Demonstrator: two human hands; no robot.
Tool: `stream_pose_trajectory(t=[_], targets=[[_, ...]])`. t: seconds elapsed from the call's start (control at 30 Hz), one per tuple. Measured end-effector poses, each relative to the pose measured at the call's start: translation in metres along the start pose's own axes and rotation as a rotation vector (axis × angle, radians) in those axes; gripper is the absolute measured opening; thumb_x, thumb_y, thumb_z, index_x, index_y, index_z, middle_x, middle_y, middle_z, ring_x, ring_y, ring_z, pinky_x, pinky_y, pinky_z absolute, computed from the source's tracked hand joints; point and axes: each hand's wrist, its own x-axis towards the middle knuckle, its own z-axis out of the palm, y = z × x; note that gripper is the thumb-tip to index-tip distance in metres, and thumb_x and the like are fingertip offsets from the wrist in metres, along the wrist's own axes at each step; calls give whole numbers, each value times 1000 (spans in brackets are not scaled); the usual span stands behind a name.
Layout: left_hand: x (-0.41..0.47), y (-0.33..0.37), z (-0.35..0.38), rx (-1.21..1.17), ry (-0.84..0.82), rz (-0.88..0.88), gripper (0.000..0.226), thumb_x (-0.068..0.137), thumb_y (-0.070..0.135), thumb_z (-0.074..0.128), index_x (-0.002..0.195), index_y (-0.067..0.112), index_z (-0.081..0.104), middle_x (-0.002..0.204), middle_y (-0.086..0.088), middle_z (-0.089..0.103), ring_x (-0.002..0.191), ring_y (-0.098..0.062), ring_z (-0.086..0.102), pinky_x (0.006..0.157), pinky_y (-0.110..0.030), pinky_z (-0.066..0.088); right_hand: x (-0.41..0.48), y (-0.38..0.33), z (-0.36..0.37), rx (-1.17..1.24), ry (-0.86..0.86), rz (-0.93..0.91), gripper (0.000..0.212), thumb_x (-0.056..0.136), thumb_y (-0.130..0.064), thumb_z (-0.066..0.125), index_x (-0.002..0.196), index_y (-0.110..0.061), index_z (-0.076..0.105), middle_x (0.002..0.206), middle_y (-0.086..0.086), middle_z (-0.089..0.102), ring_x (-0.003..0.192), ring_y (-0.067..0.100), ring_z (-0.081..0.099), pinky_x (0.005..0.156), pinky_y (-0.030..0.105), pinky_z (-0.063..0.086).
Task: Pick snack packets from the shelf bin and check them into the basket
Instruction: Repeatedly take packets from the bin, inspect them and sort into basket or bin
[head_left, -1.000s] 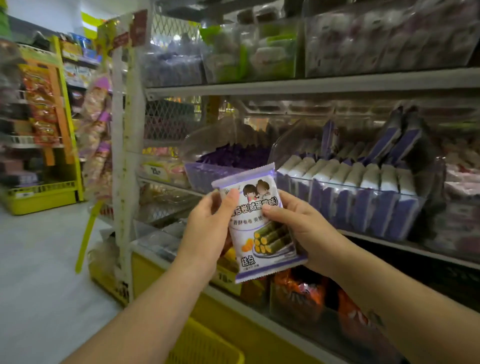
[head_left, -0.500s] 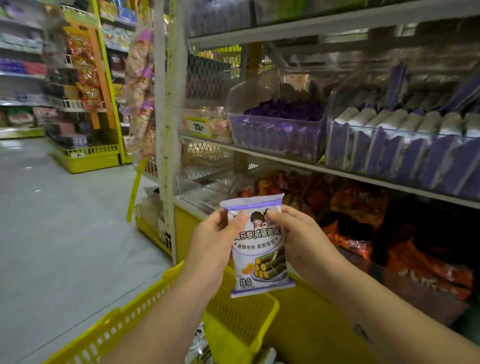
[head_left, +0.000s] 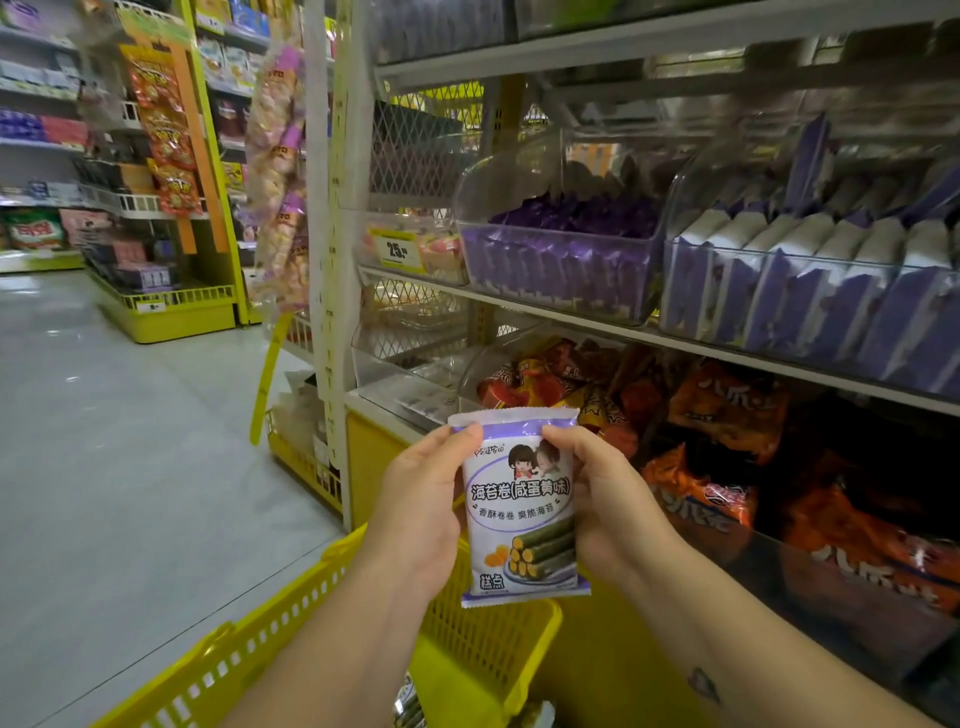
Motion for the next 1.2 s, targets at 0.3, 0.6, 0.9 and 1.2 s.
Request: stream_pose_trajectory(t=[0.3, 0.6, 0.9, 1.2], targets=[[2, 3, -2, -99, 55, -61, 31, 90, 28, 63, 104, 1, 67, 90, -18, 75, 71, -23, 73, 58, -35, 60, -2, 3, 6, 91, 20, 48, 38, 88, -34, 58, 101, -1, 70, 98, 23, 72, 87, 34, 72, 65, 38, 60], [6, 17, -11, -285, 71, -154, 36, 96, 33, 54, 115, 4, 65, 104, -18, 73, 93, -32, 72, 68, -45, 60, -13, -10, -7, -433, -368, 75, 40, 90, -30, 58, 118, -2, 63, 119, 22, 65, 108, 34, 64, 102, 53, 45], [7, 19, -33, 298, -460, -188, 45, 80, 9, 70, 123, 18, 59, 116, -8, 71, 106, -25, 68, 80, -37, 60, -10, -23, -16, -206, -258, 110, 28, 84, -26, 58, 99, -8, 73, 107, 18, 71, 91, 26, 71, 71, 34, 59], [4, 15, -38, 482, -484, -10, 55, 88, -6, 62, 118, 38, 53, 110, 5, 73, 103, -15, 69, 75, -23, 57, -9, -25, -13, -65, -225, 125, 40, 86, -26, 58, 117, -1, 62, 110, 21, 70, 95, 29, 71, 69, 35, 59]])
